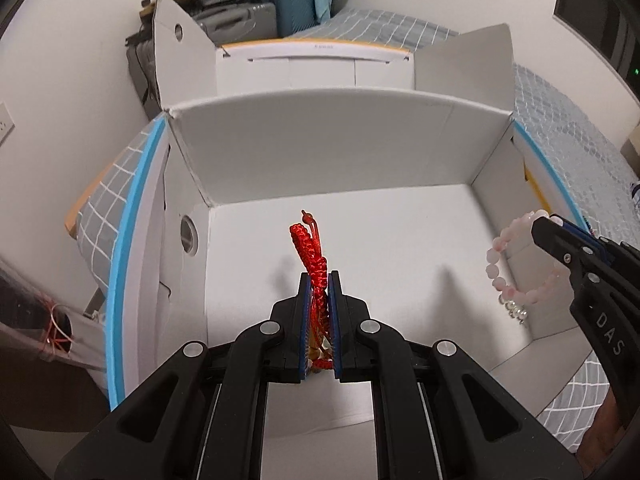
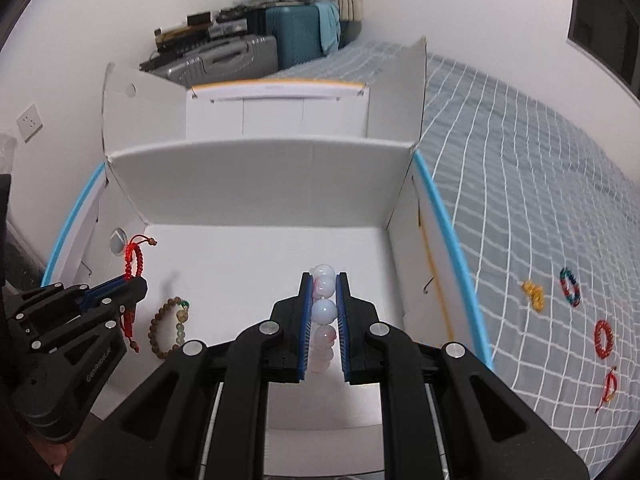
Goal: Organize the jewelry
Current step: 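Open the left tool while the right tool opens, releasing both bracelets in the box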
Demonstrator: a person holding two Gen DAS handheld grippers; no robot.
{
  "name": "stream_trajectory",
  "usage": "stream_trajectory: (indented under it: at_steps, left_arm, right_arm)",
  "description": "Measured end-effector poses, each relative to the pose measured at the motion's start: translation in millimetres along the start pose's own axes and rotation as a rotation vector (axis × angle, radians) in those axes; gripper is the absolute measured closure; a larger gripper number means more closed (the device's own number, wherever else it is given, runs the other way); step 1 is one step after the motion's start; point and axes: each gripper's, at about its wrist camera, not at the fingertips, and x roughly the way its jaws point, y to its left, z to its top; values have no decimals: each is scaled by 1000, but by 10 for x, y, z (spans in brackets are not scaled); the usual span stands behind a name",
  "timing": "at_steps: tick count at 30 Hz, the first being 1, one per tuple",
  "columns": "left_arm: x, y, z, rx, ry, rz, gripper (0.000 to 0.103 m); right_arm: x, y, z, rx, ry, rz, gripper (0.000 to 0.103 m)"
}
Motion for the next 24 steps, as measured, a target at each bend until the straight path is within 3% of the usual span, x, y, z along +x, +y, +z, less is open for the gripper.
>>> stream_trajectory:
  at_steps: [12, 18, 19, 20, 24]
  left_arm:
    - [53, -62, -54, 13, 30, 7, 95]
    - [60, -34, -30, 1, 37, 27, 89]
    - [46, -31, -33, -2, 33, 29, 78]
    - [22, -18, -35, -12, 24, 33, 62]
    - [-71, 19, -36, -30, -13, 61, 39]
  right_arm:
    - [171, -21, -65, 5, 72, 6, 92]
    - [203, 8, -57, -4, 83, -14, 89]
    - [200, 12, -66, -6, 81, -18, 85]
    - [194, 9, -71, -3, 80, -14, 75]
    - [147, 6, -81, -2, 65, -1, 49]
